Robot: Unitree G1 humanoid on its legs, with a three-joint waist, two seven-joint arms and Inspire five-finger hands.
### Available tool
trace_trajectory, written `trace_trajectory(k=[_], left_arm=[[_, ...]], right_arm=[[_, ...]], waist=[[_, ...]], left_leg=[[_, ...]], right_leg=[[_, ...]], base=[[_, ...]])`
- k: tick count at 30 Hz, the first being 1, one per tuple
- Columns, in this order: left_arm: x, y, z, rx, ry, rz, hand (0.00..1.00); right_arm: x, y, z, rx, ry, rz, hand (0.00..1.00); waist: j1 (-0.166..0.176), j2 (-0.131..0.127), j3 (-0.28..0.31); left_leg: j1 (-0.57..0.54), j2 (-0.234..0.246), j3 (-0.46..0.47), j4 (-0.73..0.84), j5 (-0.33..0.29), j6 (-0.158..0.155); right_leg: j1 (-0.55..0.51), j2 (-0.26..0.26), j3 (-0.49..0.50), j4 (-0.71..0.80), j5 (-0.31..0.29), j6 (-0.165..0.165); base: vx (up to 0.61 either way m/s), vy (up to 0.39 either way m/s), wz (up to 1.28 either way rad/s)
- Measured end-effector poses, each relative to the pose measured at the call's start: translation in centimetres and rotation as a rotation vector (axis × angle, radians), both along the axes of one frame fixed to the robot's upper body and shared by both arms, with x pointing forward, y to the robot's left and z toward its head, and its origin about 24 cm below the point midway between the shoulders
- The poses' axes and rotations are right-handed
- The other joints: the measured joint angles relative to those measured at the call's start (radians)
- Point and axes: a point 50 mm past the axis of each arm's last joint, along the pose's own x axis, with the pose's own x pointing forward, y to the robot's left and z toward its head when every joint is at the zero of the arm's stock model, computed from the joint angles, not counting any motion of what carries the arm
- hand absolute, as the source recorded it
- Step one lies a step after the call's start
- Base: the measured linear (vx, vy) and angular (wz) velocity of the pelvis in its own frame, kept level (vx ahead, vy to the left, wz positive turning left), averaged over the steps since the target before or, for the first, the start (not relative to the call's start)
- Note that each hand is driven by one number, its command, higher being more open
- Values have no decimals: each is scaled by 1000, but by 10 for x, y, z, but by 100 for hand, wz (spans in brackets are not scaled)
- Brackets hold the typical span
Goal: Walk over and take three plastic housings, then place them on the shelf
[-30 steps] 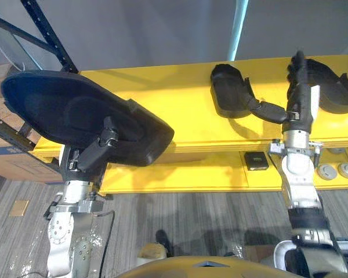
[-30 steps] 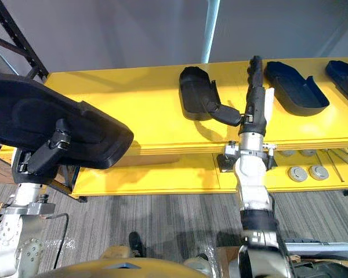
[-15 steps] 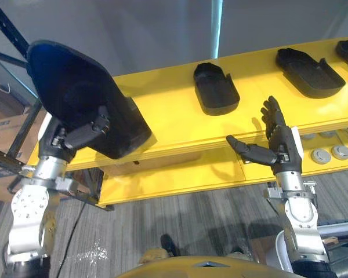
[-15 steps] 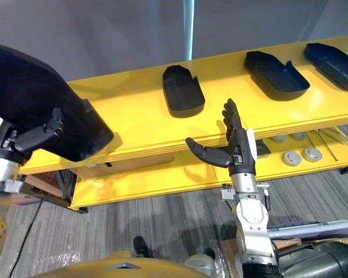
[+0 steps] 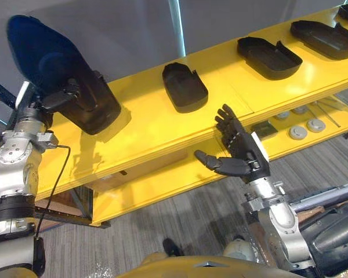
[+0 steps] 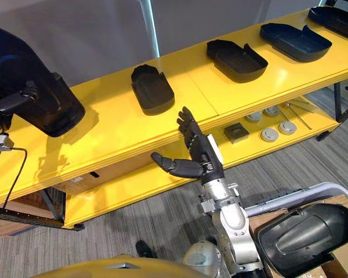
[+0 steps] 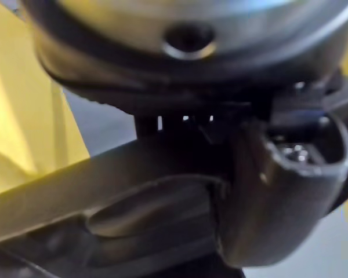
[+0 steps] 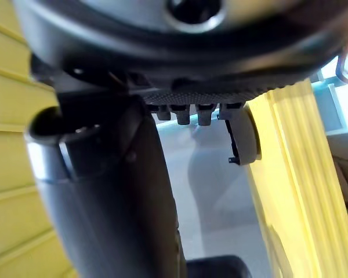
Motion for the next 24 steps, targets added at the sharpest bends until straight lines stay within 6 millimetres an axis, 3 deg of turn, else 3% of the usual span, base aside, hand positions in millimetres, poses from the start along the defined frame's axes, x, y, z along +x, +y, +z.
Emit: trace_trajectory(k=[6,10,17,24], left_arm=[[20,-25,-12,-210,80,-131,0],[28,-41,-22,-345,133,-173,0],[38,-40,6,-365,48,-160,0],[48,-47,41,-355,-49,-203,0]], right_arm=[[2,6,15,-10,-65,45,100],[7,11,21,2,-96,56,100],[8,16,23,22,-105,67,100],[17,31,43,23,-202,153,100]], waist=[[-3,-17,15],[-11,-49,54],[4,-71,111],[13,-86,189]], left_leg=[[-36,-5,5,0,8,3],[-40,-3,5,1,8,2],[-65,9,4,30,1,3],[-111,41,-6,113,-29,2]], right_leg=[[-58,-12,16,39,-11,-4],[-62,-6,18,39,-12,-5],[-73,4,20,34,-9,-4],[-91,5,16,53,-19,-18]], base=[[4,-23,-1],[-11,-24,0],[-1,-15,0],[-19,-30,3]])
